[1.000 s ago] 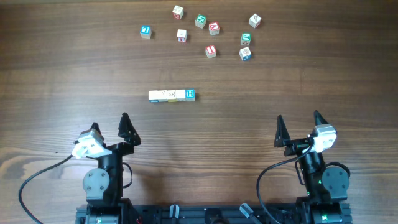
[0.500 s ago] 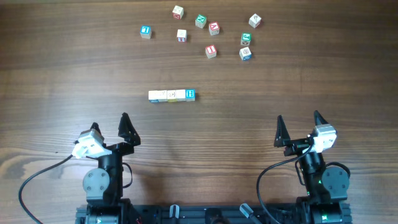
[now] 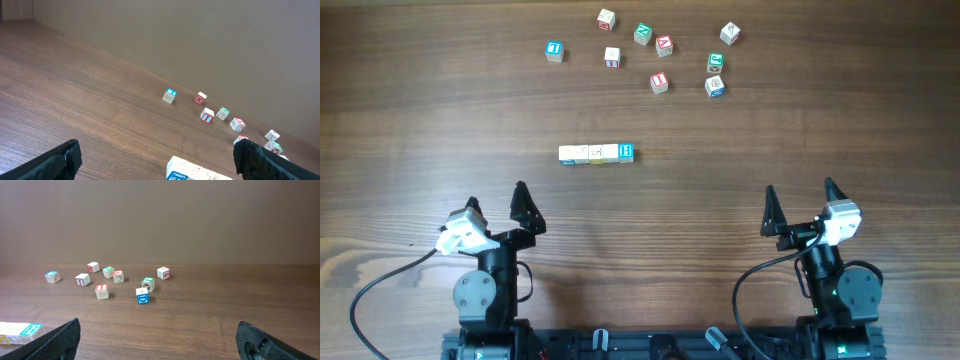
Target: Form a horizontal line
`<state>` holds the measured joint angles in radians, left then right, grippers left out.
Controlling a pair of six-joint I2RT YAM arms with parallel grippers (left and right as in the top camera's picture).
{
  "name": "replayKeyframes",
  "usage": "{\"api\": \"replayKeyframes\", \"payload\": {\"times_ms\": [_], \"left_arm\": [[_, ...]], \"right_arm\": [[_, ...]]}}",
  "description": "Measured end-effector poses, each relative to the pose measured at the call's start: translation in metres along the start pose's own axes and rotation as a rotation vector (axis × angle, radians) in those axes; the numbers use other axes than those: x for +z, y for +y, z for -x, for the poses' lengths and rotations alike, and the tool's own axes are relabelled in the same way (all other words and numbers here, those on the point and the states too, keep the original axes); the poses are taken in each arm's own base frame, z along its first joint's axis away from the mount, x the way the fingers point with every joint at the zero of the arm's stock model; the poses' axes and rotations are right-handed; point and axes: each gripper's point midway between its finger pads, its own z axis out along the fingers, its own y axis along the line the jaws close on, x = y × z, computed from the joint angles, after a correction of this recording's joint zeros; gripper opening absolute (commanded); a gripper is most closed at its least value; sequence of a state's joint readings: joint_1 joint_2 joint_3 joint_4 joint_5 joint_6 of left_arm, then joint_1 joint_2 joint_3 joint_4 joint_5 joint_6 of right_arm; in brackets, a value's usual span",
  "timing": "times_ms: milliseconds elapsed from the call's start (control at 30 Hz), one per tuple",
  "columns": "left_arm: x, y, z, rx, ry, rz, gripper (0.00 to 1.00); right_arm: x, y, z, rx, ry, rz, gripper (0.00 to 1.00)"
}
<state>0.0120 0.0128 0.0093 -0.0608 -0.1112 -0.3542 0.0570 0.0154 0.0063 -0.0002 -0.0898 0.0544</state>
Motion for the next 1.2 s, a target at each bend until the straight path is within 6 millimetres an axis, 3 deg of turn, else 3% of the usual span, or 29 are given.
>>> {"api": "replayKeyframes", "payload": {"times_ms": [1200], "left_arm": [[0.0000, 0.0000, 0.0000, 0.000, 0.000, 0.000, 1.00]], "right_arm": [[0.0000, 0.0000, 0.0000, 0.000, 0.000, 0.000, 1.00]]}}
